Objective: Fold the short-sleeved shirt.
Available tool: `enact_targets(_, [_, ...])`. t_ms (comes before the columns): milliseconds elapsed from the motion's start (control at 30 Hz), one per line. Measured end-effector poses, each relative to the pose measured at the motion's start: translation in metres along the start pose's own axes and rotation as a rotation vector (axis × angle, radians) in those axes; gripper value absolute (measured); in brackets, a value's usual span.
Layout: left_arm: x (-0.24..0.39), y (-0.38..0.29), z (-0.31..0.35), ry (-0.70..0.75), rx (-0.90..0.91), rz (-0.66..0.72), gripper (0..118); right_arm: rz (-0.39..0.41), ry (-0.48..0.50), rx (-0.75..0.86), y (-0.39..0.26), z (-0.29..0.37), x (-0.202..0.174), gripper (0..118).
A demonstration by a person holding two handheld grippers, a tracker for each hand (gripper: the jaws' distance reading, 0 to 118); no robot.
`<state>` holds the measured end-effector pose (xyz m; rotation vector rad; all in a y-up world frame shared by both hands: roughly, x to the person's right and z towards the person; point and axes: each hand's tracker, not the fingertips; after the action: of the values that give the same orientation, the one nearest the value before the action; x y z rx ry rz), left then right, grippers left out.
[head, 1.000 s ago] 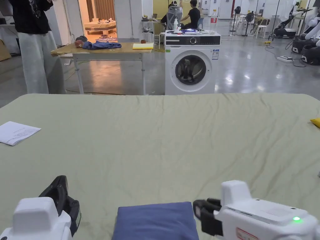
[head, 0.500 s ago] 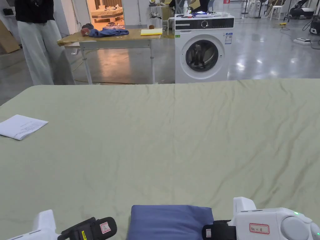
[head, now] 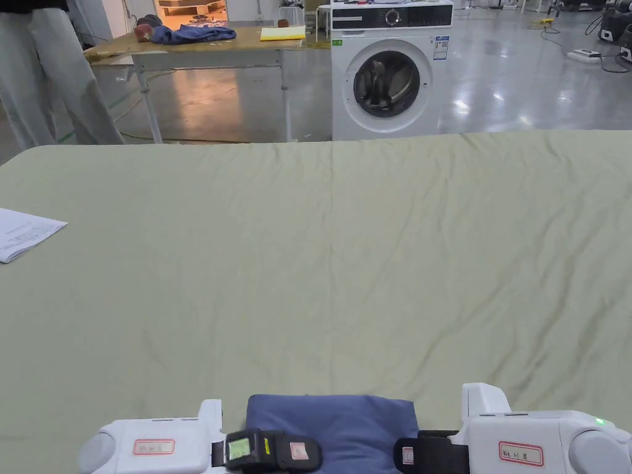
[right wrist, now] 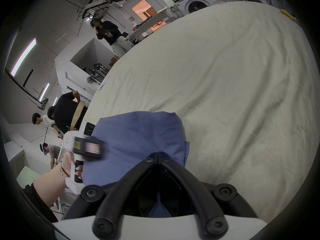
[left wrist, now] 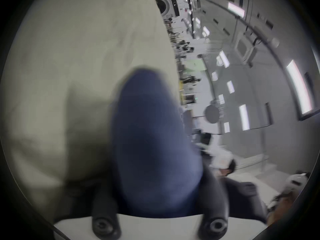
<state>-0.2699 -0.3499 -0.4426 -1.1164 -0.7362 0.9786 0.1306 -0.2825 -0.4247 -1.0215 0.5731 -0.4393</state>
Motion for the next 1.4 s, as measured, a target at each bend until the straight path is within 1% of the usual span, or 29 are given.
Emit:
enact_targets(33, [-0.004,-0.004,0.001,0.020,0.015,-0.013,18,-0.003,0.011,0.002,-0.001,0.000,0.002,0])
enact_targets(67, [-0.002,-0.005,0.004,-0.039,0.023,-0.013,16,-0.007,0.011,0.002,-0.003,-0.001,0.001,0])
enact_targets(133, [0.007,-0.007,0.007,0.001,0.056,-0.042,14,-0.015,0.015,0.022,-0.006,0.002,0.001,0])
enact_targets(200, [0.022,-0.015,0.017,-0.011,0.066,-0.037,14,-0.020,0.014,0.038,-0.007,0.009,-0.003,0])
enact_targets(233, [0.025,-0.013,0.027,-0.034,0.072,-0.024,14,-0.031,0.020,0.058,-0.007,0.016,-0.007,0])
enact_targets(300, [0.037,-0.012,0.053,-0.044,0.096,-0.050,14,-0.039,0.021,0.083,-0.008,0.034,-0.017,0])
enact_targets(333, [0.044,-0.009,0.072,-0.040,0.099,-0.076,14,-0.024,0.024,0.111,-0.010,0.046,-0.024,0])
enact_targets(400, [0.047,0.003,0.115,0.031,0.102,-0.103,14,0.024,0.039,0.160,-0.012,0.069,-0.037,0])
enact_targets(467, [0.054,0.012,0.162,0.132,0.128,-0.134,14,0.061,0.059,0.186,-0.017,0.087,-0.048,0])
enact_targets(500, [0.053,0.019,0.188,0.200,0.144,-0.148,14,0.076,0.051,0.195,-0.019,0.096,-0.055,0])
enact_targets(600, [0.048,0.035,0.265,0.357,0.208,-0.132,14,0.130,-0.013,0.230,-0.026,0.115,-0.073,0])
enact_targets(700, [0.037,0.050,0.336,0.473,0.237,-0.082,14,0.136,-0.060,0.249,-0.032,0.122,-0.088,0])
enact_targets(800, [0.040,0.054,0.371,0.662,0.211,-0.091,14,0.129,-0.080,0.251,-0.035,0.120,-0.099,0])
enact_targets(833, [0.038,0.055,0.379,0.713,0.214,-0.103,14,0.129,-0.082,0.245,-0.036,0.118,-0.102,0])
enact_targets(933, [0.026,0.070,0.399,0.864,0.216,-0.081,14,0.147,-0.106,0.225,-0.033,0.109,-0.111,0])
enact_targets(967, [0.025,0.072,0.399,0.883,0.211,-0.088,14,0.159,-0.116,0.217,-0.033,0.107,-0.113,0])
enact_targets(1033, [0.015,0.080,0.406,0.970,0.218,-0.106,26,0.176,-0.129,0.210,-0.030,0.101,-0.119,0])
enact_targets(1067, [0.014,0.080,0.405,1.021,0.208,-0.129,40,0.177,-0.131,0.208,-0.028,0.099,-0.120,0])
enact_targets(1100, [0.011,0.082,0.407,1.098,0.198,-0.170,64,0.173,-0.126,0.209,-0.026,0.097,-0.121,0])
enact_targets(1133, [0.008,0.085,0.411,1.173,0.193,-0.214,75,0.165,-0.113,0.205,-0.025,0.096,-0.123,0])
enact_targets(1200, [0.013,0.082,0.420,1.219,0.228,-0.271,77,0.158,-0.099,0.207,-0.021,0.093,-0.124,0])
enact_targets(1267, [0.010,0.081,0.442,1.205,0.280,-0.258,77,0.177,-0.095,0.214,-0.019,0.091,-0.128,0])
enact_targets(1333, [0.018,0.076,0.449,1.195,0.363,-0.247,77,0.202,-0.105,0.224,-0.017,0.089,-0.130,0])
enact_targets(1400, [0.034,0.064,0.444,1.195,0.433,-0.380,77,0.211,-0.106,0.225,-0.016,0.089,-0.130,0])
